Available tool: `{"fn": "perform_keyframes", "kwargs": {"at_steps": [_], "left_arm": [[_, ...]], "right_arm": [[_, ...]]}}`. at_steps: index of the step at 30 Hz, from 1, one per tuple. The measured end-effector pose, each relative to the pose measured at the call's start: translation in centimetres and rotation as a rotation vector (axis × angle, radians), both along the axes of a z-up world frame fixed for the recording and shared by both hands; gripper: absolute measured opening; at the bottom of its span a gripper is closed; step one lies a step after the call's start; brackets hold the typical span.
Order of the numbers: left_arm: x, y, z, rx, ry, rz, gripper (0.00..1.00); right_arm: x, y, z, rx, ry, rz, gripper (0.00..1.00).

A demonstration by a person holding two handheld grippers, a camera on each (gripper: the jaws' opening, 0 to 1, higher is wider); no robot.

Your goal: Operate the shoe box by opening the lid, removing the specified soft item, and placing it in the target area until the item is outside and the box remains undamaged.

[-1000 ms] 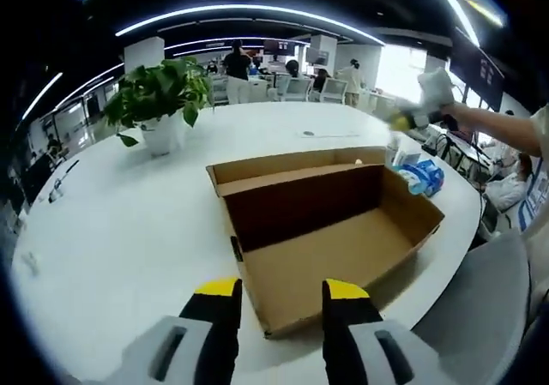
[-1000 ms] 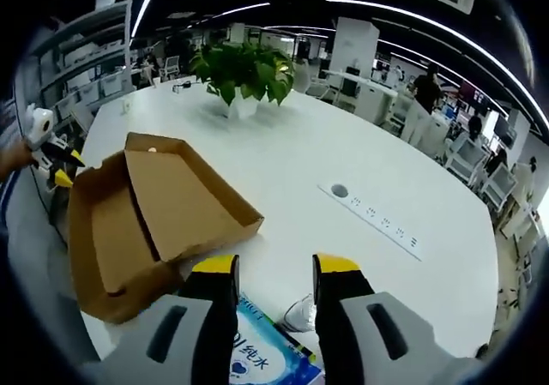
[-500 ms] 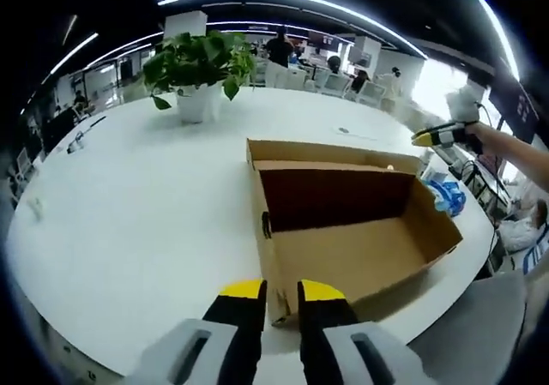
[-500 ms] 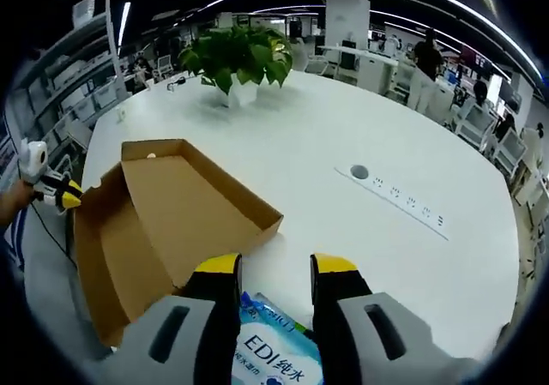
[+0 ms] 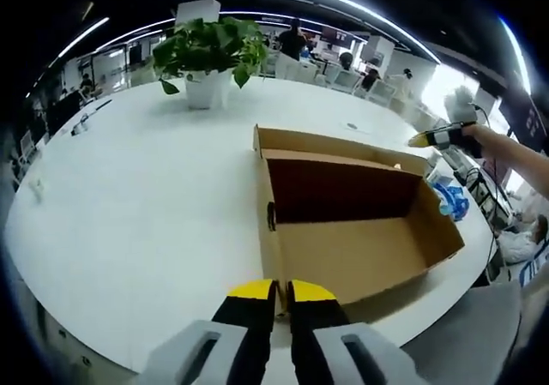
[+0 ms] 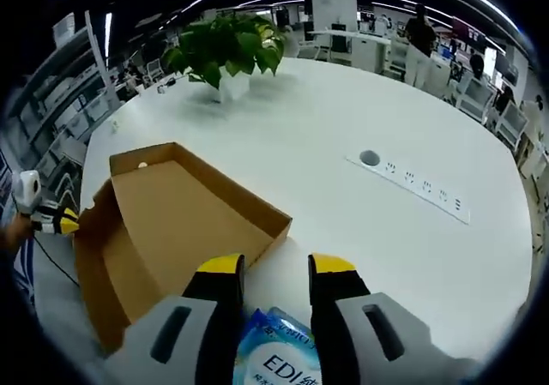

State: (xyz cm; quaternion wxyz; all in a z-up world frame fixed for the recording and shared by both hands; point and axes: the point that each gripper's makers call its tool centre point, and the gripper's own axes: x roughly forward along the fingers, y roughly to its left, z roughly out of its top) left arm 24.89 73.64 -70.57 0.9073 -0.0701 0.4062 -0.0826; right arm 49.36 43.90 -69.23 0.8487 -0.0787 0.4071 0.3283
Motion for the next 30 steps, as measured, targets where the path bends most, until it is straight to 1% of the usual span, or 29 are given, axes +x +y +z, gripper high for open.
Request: {"fn": "perform_keyframes", "kwargs": {"at_steps": [4, 8, 10, 13, 17, 18, 22, 23, 25, 28, 29, 30], "left_arm": [[0.0, 0.0, -0.1, -0.003, 0.019, 0.001, 0.05], [0.0, 0.0, -0.1, 0.006, 0.027, -0.011, 0.04], [0.0, 0.0, -0.1, 0.002, 0.029, -0.008, 0.04], [0.0, 0.0, -0.1, -0.001, 0.031, -0.006, 0.04], [-0.1, 0.0, -0.1, 0.000, 0.032, -0.009, 0.04], [-0.1, 0.0, -0.1, 0.000, 0.032, -0.010, 0.04], [-0.1, 0.0, -0.1, -0.001, 0.032, -0.009, 0.04], [-0.1, 0.0, -0.1, -0.002, 0.032, -0.008, 0.04], [-0.1, 0.1, -0.1, -0.005, 0.032, -0.006, 0.04], [-0.1, 0.1, -0.2, -0.011, 0.032, -0.002, 0.04], [-0.1, 0.1, -0.2, -0.011, 0.033, -0.001, 0.04], [-0.1, 0.2, -0.2, -0.011, 0.032, -0.001, 0.04]], "right_arm": [[0.3, 1.0, -0.9, 0.012, 0.046, -0.017, 0.27], [0.8, 1.6, -1.6, 0.007, 0.077, -0.041, 0.25], [0.9, 1.8, -2.0, 0.014, 0.113, -0.074, 0.25], [1.3, 1.9, -2.8, -0.003, 0.133, -0.091, 0.23], [1.2, 2.1, -3.9, -0.011, 0.200, -0.137, 0.22], [1.2, 2.2, -3.9, -0.008, 0.202, -0.140, 0.21], [0.8, 2.2, -4.4, -0.021, 0.239, -0.176, 0.16], [0.8, 2.3, -4.4, -0.016, 0.243, -0.187, 0.13], [0.8, 2.5, -4.3, -0.012, 0.244, -0.184, 0.10], [0.6, 2.4, -4.7, -0.017, 0.275, -0.210, 0.04], [0.7, 2.2, -4.7, -0.023, 0.270, -0.224, 0.04], [0.6, 2.3, -4.7, -0.020, 0.269, -0.219, 0.04]]}}
